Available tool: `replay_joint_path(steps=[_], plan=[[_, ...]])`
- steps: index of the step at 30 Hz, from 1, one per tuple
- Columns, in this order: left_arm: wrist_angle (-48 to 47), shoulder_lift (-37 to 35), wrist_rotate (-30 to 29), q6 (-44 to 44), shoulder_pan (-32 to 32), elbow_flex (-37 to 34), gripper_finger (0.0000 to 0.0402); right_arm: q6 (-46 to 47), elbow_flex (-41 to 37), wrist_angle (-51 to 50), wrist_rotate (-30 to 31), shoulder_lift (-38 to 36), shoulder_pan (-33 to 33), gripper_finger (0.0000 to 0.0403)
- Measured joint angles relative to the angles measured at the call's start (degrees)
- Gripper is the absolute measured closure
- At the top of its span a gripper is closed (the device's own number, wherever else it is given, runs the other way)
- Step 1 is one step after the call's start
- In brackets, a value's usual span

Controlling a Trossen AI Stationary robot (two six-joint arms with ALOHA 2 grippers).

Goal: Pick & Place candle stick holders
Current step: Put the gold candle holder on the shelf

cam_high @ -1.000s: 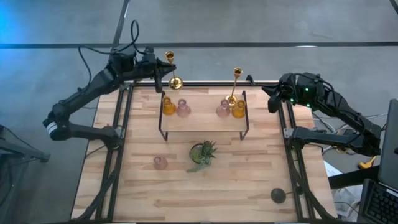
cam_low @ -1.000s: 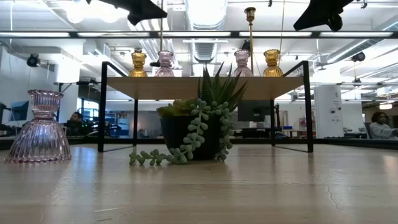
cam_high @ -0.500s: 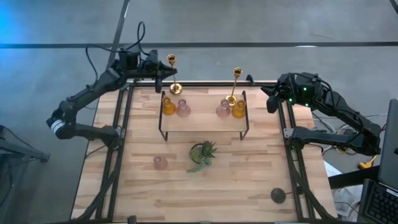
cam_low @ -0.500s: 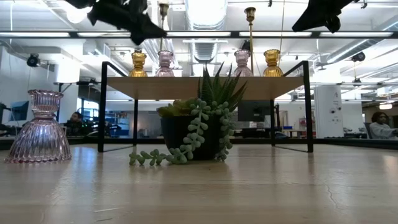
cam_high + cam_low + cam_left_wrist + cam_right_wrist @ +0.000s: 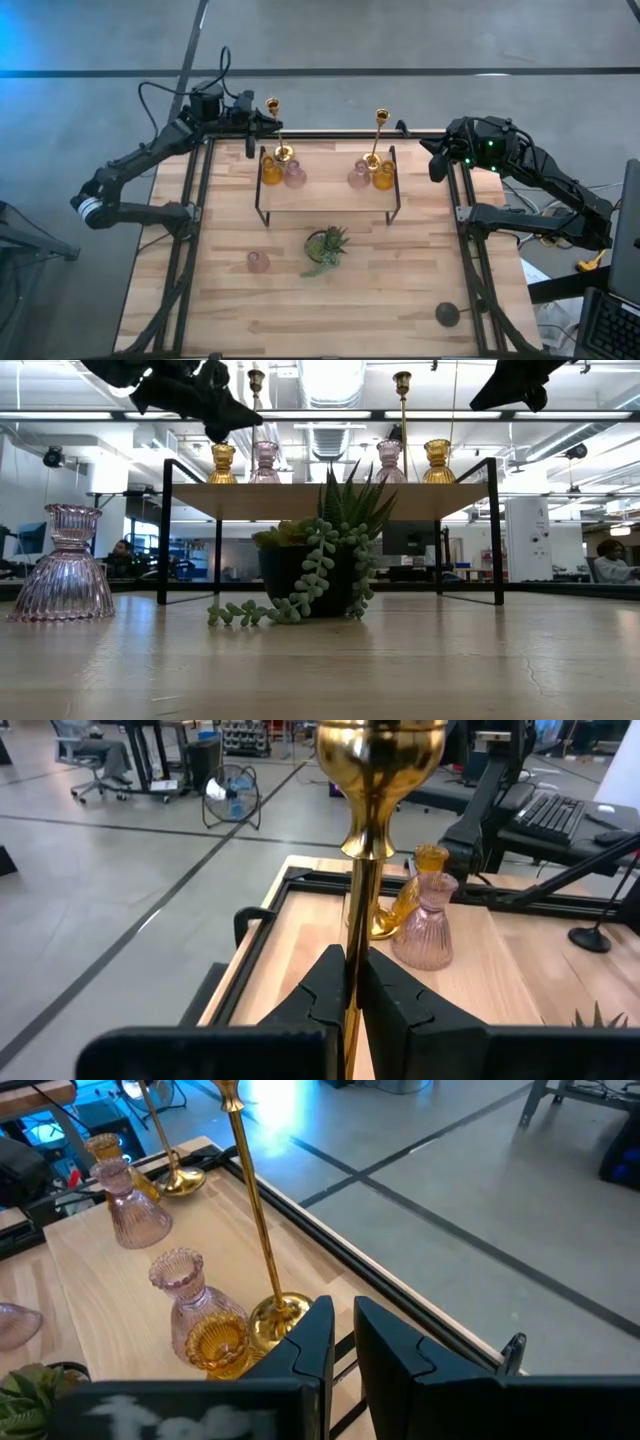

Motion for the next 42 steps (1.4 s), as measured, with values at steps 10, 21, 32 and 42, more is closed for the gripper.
replay_joint_path(steps=[10, 21, 32, 42], plan=[[0.9, 0.0, 1.7, 0.5, 0.0, -2.7, 0.0382, 0.1, 0.0, 0.0, 0.0, 0.0, 0.0, 0.0365], [1.5, 0.0, 2.7, 2.0, 0.0, -3.2, 0.0382, 0.2, 0.0, 0.0, 0.0, 0.0, 0.0, 0.0365], [1.5, 0.0, 2.7, 2.0, 0.0, -3.2, 0.0382, 0.1, 0.0, 0.0, 0.0, 0.0, 0.0, 0.0365], [1.5, 0.0, 3.4, 1.1, 0.0, -3.2, 0.0334, 0.1, 0.0, 0.0, 0.0, 0.0, 0.0, 0.0365]])
